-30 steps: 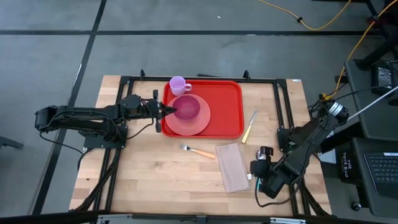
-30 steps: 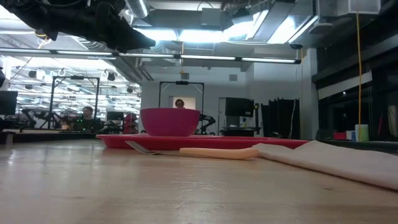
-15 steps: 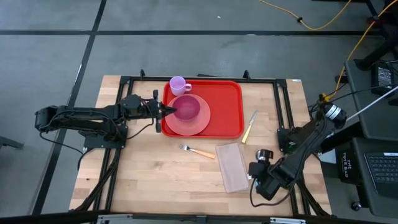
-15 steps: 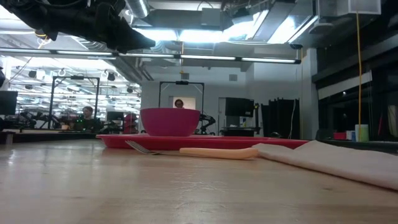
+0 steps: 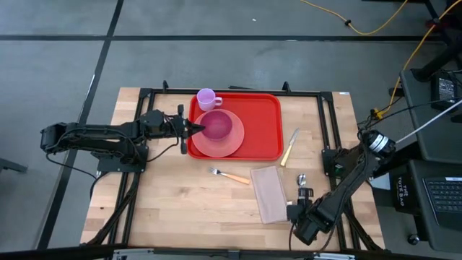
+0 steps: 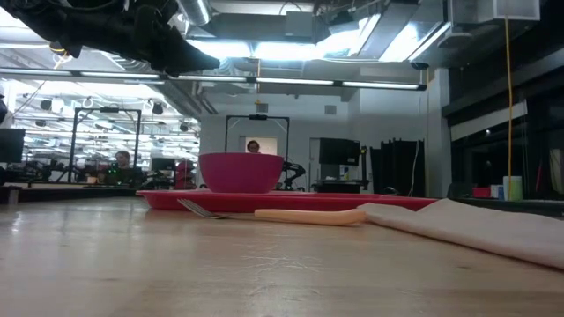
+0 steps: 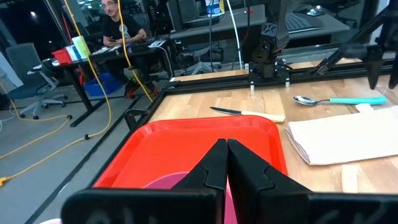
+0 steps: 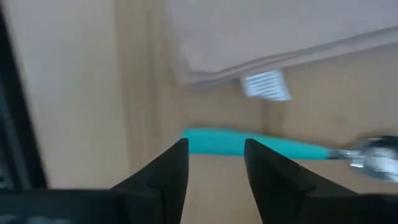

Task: Set up tray
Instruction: Put the brown napkin on the right of the pink plate on the red serving tray

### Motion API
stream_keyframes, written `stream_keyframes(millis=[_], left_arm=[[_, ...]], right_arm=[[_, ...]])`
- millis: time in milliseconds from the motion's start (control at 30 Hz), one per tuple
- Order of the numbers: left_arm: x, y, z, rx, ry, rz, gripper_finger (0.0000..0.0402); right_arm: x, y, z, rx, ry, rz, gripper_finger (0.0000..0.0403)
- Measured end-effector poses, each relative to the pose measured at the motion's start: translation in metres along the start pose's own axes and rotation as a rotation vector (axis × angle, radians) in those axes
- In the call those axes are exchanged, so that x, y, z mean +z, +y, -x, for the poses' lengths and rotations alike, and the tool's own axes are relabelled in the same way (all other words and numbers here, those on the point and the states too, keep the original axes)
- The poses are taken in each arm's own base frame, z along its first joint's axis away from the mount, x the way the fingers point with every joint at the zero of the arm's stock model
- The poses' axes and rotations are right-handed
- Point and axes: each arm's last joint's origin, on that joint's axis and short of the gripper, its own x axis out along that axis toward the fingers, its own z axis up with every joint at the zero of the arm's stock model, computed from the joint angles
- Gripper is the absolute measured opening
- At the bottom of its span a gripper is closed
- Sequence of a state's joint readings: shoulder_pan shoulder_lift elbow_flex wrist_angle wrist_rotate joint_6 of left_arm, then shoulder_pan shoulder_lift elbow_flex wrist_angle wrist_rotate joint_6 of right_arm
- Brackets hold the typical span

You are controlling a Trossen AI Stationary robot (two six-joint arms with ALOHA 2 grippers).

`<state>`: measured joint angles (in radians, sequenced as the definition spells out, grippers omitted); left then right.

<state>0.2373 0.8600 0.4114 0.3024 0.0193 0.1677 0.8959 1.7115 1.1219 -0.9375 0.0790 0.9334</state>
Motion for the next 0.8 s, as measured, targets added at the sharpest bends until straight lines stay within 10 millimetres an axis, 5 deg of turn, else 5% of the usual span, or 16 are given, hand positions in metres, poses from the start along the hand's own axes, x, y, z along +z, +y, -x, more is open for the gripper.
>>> stream_keyframes(millis=[333, 800], left_arm=[[0.000, 0.000, 0.000, 0.000, 0.000, 0.026, 0.0006], [0.000, 0.000, 0.000, 0.000, 0.000, 0.025, 0.0006]], right_arm=[[0.021, 0.023, 0.007, 0.034, 0.002, -0.011, 0.0158], [0.025, 0.064, -0.013, -0.227, -0.064, 0.083, 0.0158]])
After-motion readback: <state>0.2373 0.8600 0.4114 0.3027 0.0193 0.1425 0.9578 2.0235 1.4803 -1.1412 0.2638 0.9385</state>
